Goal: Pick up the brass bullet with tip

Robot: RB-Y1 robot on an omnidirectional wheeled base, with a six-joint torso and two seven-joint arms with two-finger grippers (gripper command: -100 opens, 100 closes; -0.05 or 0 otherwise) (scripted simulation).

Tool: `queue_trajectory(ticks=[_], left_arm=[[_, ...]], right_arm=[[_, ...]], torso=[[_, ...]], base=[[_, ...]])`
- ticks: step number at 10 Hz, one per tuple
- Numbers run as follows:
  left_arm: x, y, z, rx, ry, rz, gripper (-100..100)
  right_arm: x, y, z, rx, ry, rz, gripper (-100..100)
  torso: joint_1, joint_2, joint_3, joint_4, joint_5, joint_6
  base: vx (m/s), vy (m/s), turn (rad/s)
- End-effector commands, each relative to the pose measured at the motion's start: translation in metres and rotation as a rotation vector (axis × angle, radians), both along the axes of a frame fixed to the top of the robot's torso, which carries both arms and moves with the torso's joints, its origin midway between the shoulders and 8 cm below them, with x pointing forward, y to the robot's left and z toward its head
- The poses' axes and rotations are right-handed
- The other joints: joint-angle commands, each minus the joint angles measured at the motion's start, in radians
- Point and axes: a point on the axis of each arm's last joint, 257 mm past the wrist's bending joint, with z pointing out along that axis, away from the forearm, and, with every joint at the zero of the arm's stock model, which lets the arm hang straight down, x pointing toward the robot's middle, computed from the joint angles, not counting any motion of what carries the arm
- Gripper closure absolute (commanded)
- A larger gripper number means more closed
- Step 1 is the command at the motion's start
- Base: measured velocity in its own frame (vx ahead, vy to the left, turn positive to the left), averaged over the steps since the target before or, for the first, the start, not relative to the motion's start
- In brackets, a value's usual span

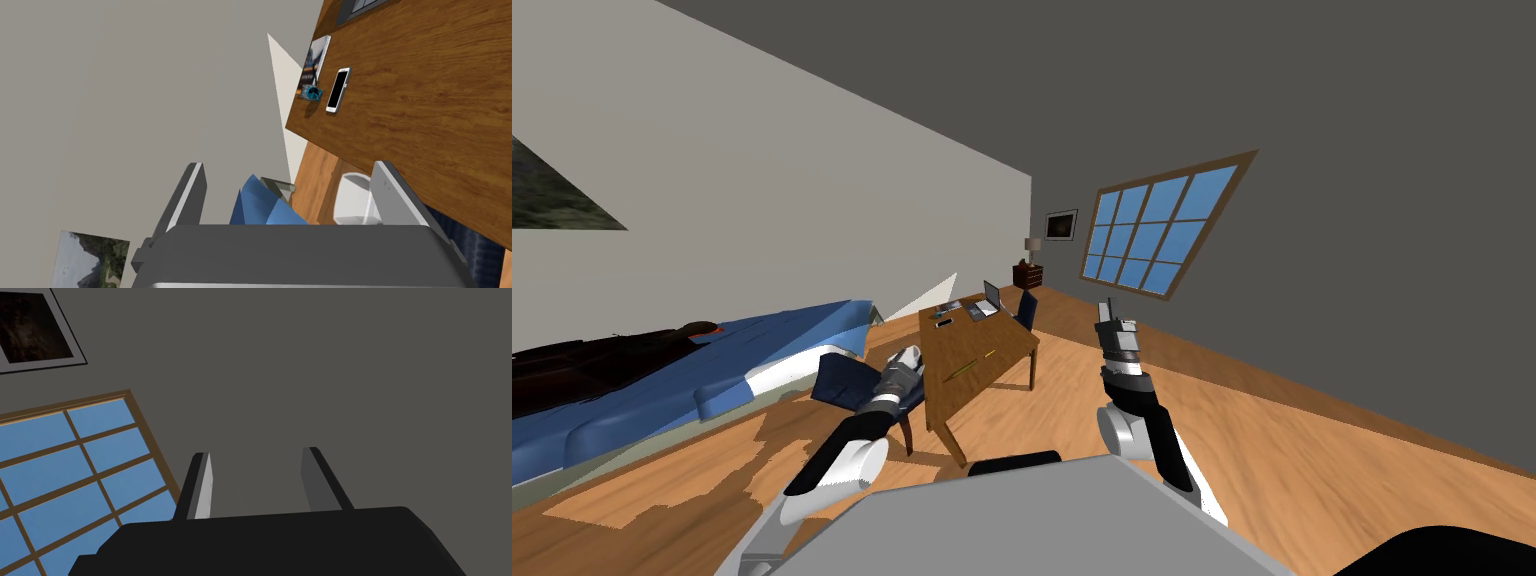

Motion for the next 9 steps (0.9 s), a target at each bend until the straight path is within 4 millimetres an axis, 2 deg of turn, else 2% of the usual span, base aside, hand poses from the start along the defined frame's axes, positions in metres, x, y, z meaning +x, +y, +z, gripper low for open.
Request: queue_trajectory(ticks=[1, 2, 3, 4, 5, 6, 7, 8, 9], left_arm=[[-0.001, 0.013, -0.026, -0.047, 0.067, 0.021, -100], [-0.001, 0.013, -0.030, -0.050, 0.080, 0.021, -100], [-0.003, 0.024, -0.050, -0.090, 0.131, 0.041, -100], [-0.004, 0.023, -0.053, -0.093, 0.143, 0.040, -100], [-0.005, 0.033, -0.070, -0.132, 0.185, 0.058, -100], [-0.007, 0.032, -0.076, -0.136, 0.203, 0.058, -100], [-0.009, 0.041, -0.094, -0.175, 0.249, 0.076, -100], [-0.011, 0.040, -0.097, -0.178, 0.262, 0.076, -100], [-0.013, 0.047, -0.113, -0.214, 0.301, 0.093, -100]], right_arm=[[0.000, 0.000, 0.000, 0.000, 0.000, 0.000, 0], [0.000, 0.000, 0.000, 0.000, 0.000, 0.000, 0], [0.000, 0.000, 0.000, 0.000, 0.000, 0.000, 0], [0.000, 0.000, 0.000, 0.000, 0.000, 0.000, 0], [0.000, 0.000, 0.000, 0.000, 0.000, 0.000, 0], [0.000, 0.000, 0.000, 0.000, 0.000, 0.000, 0], [0.000, 0.000, 0.000, 0.000, 0.000, 0.000, 0], [0.000, 0.000, 0.000, 0.000, 0.000, 0.000, 0], [0.000, 0.000, 0.000, 0.000, 0.000, 0.000, 0]], torso=[[0.000, 0.000, 0.000, 0.000, 0.000, 0.000], [0.000, 0.000, 0.000, 0.000, 0.000, 0.000], [0.000, 0.000, 0.000, 0.000, 0.000, 0.000], [0.000, 0.000, 0.000, 0.000, 0.000, 0.000], [0.000, 0.000, 0.000, 0.000, 0.000, 0.000], [0.000, 0.000, 0.000, 0.000, 0.000, 0.000], [0.000, 0.000, 0.000, 0.000, 0.000, 0.000], [0.000, 0.000, 0.000, 0.000, 0.000, 0.000], [0.000, 0.000, 0.000, 0.000, 0.000, 0.000]], base=[[-0.015, -0.006, -0.046], [-0.011, -0.004, -0.028], [-0.012, -0.004, -0.052], [-0.012, -0.003, -0.031], [-0.012, -0.004, -0.064], [-0.008, -0.001, -0.040], [-0.008, -0.004, -0.065], [-0.007, -0.002, -0.031], [-0.007, -0.001, -0.084]])
